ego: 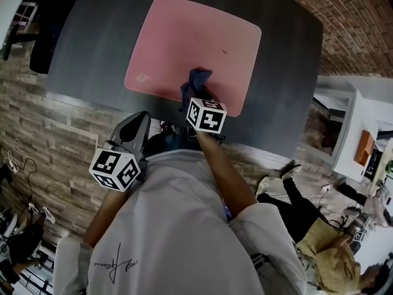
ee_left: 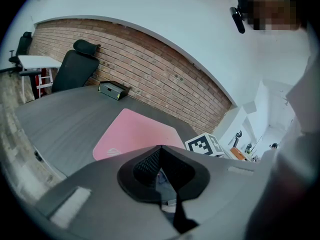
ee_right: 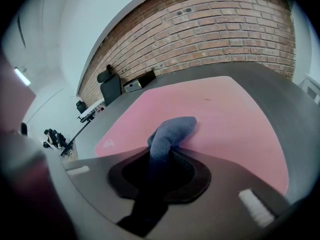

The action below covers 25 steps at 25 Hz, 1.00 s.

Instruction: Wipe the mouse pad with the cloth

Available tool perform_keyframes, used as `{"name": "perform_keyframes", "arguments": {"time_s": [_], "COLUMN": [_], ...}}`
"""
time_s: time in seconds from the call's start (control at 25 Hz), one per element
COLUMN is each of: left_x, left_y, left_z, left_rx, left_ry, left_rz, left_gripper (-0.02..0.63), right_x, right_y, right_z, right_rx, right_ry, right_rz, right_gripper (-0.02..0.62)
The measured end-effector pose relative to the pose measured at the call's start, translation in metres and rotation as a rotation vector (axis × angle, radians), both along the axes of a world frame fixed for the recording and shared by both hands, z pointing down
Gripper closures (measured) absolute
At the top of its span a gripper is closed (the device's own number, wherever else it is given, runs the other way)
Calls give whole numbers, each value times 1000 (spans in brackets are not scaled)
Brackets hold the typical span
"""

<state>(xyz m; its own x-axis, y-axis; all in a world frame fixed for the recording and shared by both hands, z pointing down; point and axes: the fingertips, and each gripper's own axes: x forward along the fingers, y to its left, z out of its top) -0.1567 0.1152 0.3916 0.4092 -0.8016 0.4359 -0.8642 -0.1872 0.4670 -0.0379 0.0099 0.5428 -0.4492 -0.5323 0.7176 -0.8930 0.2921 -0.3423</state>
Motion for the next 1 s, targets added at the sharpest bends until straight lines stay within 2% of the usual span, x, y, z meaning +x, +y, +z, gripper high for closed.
{"name": "perform_keyframes", "arguments": {"time_s": [0.28, 1.0], "left_x": [-9, -40], "left_y": [6, 18], "left_z": [0, 6], "left_rx": [3, -24], "left_ry": [-1, 10], "left_rz": [-27, -134], "left_gripper": [598, 598], "right_x": [-14, -62], "right_y": [-2, -4], "right_z": [0, 1], "right_rx": [-9, -7], "right_ry": [-17, -16], "right_rz": [-7, -111], "right_gripper": [529, 529]}}
